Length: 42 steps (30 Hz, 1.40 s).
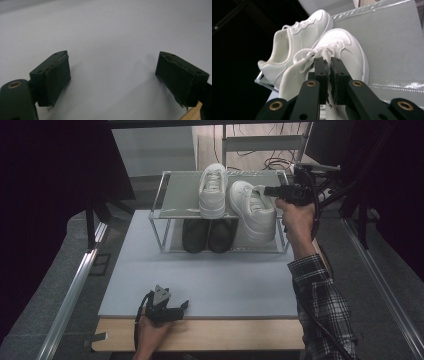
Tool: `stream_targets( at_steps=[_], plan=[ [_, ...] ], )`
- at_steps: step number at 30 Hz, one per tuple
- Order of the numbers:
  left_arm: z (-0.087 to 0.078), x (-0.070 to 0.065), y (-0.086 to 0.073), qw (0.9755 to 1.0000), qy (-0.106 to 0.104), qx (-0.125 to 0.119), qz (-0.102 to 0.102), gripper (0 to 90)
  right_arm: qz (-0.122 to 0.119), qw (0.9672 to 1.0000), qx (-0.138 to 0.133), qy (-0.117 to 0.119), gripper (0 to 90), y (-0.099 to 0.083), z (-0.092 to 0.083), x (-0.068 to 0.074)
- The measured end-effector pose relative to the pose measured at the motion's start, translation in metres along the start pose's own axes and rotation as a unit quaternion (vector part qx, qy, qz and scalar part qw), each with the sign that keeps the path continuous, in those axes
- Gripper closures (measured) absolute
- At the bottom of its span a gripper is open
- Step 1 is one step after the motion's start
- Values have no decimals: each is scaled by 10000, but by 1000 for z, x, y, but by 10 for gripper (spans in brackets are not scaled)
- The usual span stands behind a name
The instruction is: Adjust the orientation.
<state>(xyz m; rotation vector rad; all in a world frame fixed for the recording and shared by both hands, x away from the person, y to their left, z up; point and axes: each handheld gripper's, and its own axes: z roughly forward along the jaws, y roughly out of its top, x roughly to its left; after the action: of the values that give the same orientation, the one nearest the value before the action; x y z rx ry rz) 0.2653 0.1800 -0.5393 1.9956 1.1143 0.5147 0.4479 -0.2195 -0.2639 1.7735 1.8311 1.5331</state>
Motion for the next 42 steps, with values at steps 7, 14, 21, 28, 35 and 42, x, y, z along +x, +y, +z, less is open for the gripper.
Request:
stream_targets(
  at_steps=[7, 14, 21, 28, 35, 42],
  plan=[
    [0, 0, 0, 10000, -1, 3, 3, 124, 167, 9997, -149, -28, 850, 4, 10, -3],
    [0, 0, 0, 10000, -3, 4, 3, 124, 192, 9995, -243, -80, 844, 7, 19, -4],
    [0, 0, 0, 10000, 1, -8, 2, 123, 160, 9996, -183, 159, 700, 6, 16, -9],
    [0, 0, 0, 10000, 2, -8, 1, 124, 17, 9998, -141, 167, 645, 6, 12, -7],
    [0, 0, 0, 10000, 3, -11, 2, 123, -92, 9995, -189, 252, 614, 5, 0, -7],
    [0, 0, 0, 10000, 4, 0, 6, 124, -275, 9989, -214, 319, 621, 0, -15, -10]
  ],
)
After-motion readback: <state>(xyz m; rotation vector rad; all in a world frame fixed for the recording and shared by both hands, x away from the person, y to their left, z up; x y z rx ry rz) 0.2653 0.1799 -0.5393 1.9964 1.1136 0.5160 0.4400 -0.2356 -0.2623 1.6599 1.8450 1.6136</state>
